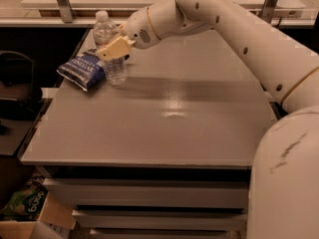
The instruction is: Move water bottle near blue chip bag
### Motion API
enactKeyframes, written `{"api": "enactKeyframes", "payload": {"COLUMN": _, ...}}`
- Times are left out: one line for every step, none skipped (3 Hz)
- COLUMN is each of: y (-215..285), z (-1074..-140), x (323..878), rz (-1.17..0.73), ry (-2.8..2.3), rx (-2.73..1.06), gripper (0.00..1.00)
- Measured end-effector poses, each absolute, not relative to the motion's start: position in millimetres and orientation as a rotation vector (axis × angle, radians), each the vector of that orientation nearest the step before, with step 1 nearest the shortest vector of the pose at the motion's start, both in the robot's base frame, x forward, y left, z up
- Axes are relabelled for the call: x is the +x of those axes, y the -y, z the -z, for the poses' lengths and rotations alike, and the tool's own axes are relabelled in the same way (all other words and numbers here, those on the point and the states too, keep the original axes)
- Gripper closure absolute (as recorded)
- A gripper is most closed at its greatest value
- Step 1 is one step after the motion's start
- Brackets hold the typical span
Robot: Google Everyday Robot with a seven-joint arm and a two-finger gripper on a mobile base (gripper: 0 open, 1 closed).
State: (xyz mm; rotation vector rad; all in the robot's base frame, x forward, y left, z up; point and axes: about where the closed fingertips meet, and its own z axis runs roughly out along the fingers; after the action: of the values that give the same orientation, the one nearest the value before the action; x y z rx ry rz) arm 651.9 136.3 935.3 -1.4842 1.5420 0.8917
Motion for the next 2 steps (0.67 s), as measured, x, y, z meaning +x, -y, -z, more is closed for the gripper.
{"api": "enactKeyframes", "payload": {"y": -142.1, "z": -931.4, "x": 654.0, "rz": -0.908, "ry": -1.553, "rx": -1.470, "gripper": 1.00}}
{"api": "enactKeyframes", "payload": {"y": -145.3, "z": -928.7, "x": 656.0, "rz": -0.919, "ry": -1.566, "rx": -1.462, "gripper": 0.81}}
